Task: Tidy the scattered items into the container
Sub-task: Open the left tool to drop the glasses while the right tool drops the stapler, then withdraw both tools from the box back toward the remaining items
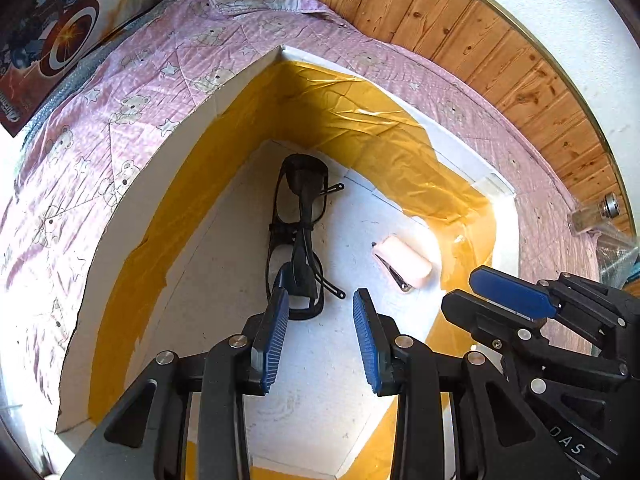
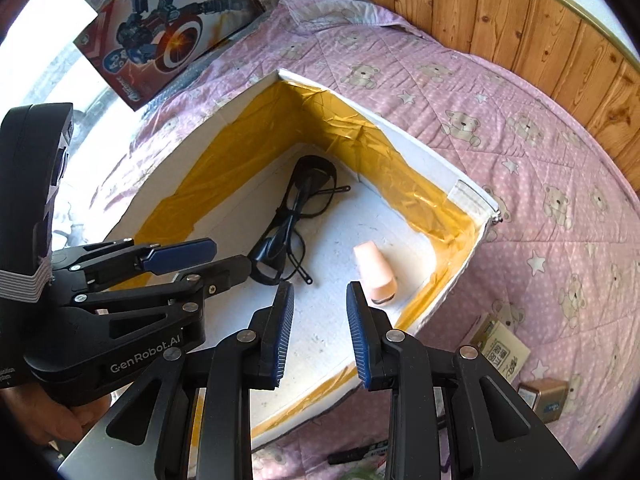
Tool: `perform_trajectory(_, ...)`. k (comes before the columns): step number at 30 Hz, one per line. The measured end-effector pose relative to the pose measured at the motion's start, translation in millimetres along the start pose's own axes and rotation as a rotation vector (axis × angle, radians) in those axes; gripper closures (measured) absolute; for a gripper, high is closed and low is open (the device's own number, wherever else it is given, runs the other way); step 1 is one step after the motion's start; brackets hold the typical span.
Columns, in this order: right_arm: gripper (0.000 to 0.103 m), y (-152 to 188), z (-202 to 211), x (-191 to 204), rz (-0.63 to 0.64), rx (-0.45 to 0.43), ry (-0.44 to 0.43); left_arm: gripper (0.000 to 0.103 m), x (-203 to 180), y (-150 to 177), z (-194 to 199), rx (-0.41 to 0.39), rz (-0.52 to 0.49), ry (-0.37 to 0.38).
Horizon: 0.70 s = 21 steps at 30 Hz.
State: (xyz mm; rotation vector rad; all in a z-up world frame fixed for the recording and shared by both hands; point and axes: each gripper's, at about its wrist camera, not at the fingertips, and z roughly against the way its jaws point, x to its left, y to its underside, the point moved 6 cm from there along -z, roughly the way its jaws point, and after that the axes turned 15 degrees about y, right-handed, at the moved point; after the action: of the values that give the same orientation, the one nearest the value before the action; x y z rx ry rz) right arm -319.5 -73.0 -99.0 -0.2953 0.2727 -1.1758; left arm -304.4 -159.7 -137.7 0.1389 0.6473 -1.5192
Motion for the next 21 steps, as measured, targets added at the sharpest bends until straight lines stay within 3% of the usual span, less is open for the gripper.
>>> perform_trajectory(21,0.073,53,71,41,0.007,-0.07,0.014,0.068,-28,58,72,-0.068,-0.12,0.025)
